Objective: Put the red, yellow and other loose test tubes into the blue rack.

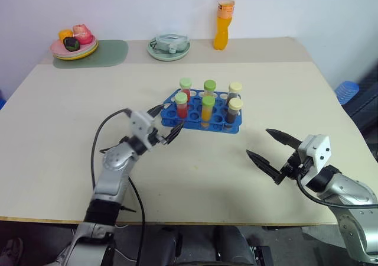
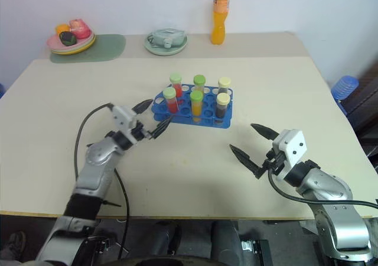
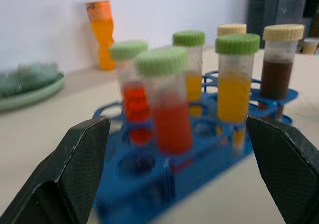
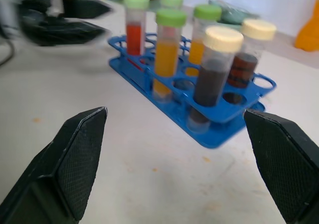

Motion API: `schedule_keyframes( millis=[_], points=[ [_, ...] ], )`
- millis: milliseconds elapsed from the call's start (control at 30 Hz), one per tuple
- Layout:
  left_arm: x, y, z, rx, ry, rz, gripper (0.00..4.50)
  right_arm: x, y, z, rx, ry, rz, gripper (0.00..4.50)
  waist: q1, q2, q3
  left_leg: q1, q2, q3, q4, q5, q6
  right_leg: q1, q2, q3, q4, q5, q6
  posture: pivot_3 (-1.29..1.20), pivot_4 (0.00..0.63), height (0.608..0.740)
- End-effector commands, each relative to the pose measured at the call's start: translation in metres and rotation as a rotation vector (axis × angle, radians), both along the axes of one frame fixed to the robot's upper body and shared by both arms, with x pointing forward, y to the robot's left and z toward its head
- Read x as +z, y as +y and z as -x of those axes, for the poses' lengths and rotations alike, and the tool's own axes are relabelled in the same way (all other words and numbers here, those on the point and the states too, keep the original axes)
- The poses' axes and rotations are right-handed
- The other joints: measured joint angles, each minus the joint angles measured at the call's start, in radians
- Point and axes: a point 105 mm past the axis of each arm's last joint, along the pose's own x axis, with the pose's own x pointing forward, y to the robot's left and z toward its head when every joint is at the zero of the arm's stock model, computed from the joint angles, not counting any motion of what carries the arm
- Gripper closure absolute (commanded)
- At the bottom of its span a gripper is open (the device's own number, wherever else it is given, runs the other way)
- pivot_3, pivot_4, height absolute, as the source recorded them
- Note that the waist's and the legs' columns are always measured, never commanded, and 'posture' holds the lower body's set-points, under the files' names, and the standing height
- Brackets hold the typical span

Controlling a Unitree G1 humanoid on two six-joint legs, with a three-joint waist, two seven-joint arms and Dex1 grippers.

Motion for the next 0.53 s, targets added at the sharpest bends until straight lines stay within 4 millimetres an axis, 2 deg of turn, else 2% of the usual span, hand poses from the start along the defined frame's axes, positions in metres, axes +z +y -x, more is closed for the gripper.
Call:
schedule_keyframes(
  millis=[33,133,300,367,533],
  points=[
    [0.008,0.029,0.016,-0.013,-0.021,-0.021,0.07,0.001,-0.011,0.000,-0.028,-0.023,0.011,0.00,0.000,0.000,0.000,0.000,0.000,0.000,0.000,0.000,0.000,0.000,0.000,0.000,0.000,0.000,0.000,0.00,0.150,0.740],
    [0.003,0.057,0.029,0.016,0.021,-0.080,0.07,-0.008,-0.027,0.005,-0.065,-0.003,0.030,0.00,0.001,0.000,0.000,0.000,0.000,0.000,0.000,0.000,0.000,0.000,0.000,0.000,0.000,0.000,0.000,0.00,0.150,0.740],
    [0.006,0.085,0.049,0.029,0.090,-0.083,0.07,-0.010,-0.042,0.018,-0.119,-0.005,0.008,0.00,0.002,0.001,0.000,0.000,0.000,0.000,0.000,0.000,0.001,0.001,0.000,0.000,-0.001,0.000,0.000,0.00,0.150,0.740],
    [0.006,0.091,0.055,0.032,0.119,-0.102,0.07,-0.013,-0.045,0.024,-0.127,0.000,0.011,0.00,0.001,0.001,0.000,0.001,0.000,0.000,-0.001,-0.001,0.001,0.001,0.000,0.000,-0.001,0.000,0.000,0.00,0.150,0.740],
    [0.007,0.092,0.065,-0.015,0.146,-0.096,0.07,-0.018,-0.046,0.027,-0.122,0.006,0.013,0.00,0.000,0.002,0.000,0.002,0.000,0.000,-0.001,-0.001,0.001,0.002,0.000,0.000,-0.001,0.000,0.000,0.00,0.150,0.740]
  ],
)
